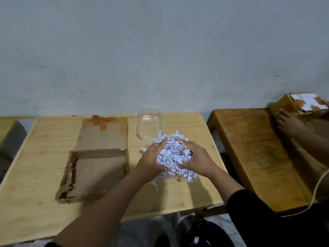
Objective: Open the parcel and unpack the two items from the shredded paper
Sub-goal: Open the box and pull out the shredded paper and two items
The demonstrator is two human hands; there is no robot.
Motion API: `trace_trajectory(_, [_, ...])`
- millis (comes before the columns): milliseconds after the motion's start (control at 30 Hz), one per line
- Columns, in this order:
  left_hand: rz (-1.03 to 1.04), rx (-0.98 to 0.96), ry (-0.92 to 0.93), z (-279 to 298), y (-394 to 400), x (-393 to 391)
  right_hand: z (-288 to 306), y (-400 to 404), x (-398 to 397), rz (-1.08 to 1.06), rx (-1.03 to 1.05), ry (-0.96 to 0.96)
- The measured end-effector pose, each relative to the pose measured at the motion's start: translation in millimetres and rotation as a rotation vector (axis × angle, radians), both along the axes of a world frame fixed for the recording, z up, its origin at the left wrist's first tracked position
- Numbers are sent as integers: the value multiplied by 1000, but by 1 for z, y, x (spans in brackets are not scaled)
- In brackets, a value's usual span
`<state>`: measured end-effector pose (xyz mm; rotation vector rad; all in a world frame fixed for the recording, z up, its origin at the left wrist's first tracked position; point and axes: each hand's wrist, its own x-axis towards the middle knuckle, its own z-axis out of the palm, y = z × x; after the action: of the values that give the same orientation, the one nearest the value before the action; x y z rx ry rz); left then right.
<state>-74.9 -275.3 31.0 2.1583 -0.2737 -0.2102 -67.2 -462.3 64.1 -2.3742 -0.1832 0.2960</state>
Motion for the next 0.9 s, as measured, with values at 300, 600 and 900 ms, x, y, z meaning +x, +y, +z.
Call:
trace_trajectory(300, [77,225,74,-59,-27,-11,-94,-24,13,169,-40,65])
trace_trajectory(600, [94,291,5,-38,-11,-19,-67,-43,18,348,-201,-51])
trace_trajectory(900, [-12,286,-253,-49,-41,-23,-72,-21,-1,390,-144,-386])
